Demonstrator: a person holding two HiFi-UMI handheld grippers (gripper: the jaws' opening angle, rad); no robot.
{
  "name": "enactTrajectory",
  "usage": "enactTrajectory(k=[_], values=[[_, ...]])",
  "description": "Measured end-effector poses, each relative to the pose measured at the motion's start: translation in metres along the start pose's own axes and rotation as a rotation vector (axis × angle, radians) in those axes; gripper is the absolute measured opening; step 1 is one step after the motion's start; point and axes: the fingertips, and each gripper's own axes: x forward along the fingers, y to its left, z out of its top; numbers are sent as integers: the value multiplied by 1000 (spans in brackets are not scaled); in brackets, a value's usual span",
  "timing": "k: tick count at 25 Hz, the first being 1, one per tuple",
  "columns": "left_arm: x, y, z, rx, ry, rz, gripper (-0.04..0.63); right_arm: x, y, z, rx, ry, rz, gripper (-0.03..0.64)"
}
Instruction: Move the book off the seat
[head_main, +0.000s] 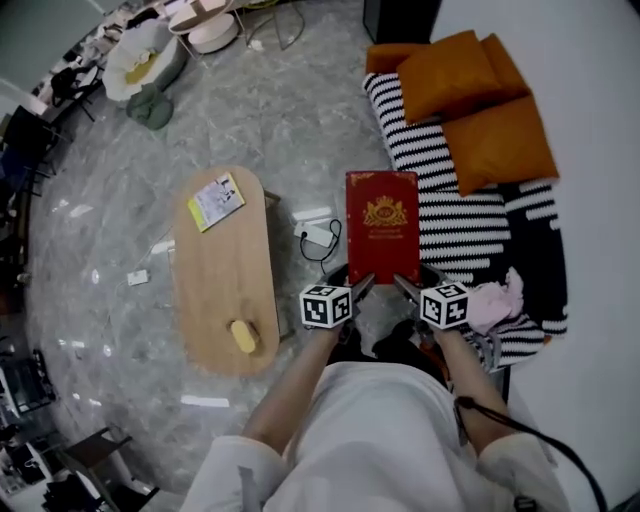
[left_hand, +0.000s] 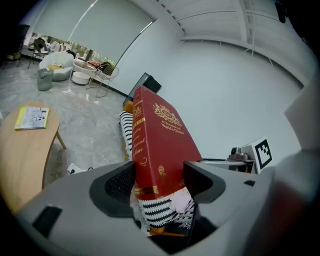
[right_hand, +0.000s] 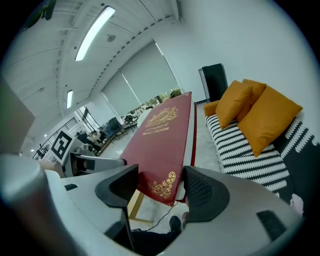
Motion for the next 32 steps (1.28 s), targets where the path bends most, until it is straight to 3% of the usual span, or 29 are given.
enactTrajectory(k=[8,18,25,32], values=[[-63,64,13,-70,-86,86,299,58,71,8,-74,50,92,301],[-126,130,20,-219,-253,240,299,127,142,22,-242,174,257,301],[-160,183,16,-363,-384,376,299,189,190,25,-396,297,417,301],[-159,236,3,-505,-492,486,299,256,205,15,-510,446,541,301]])
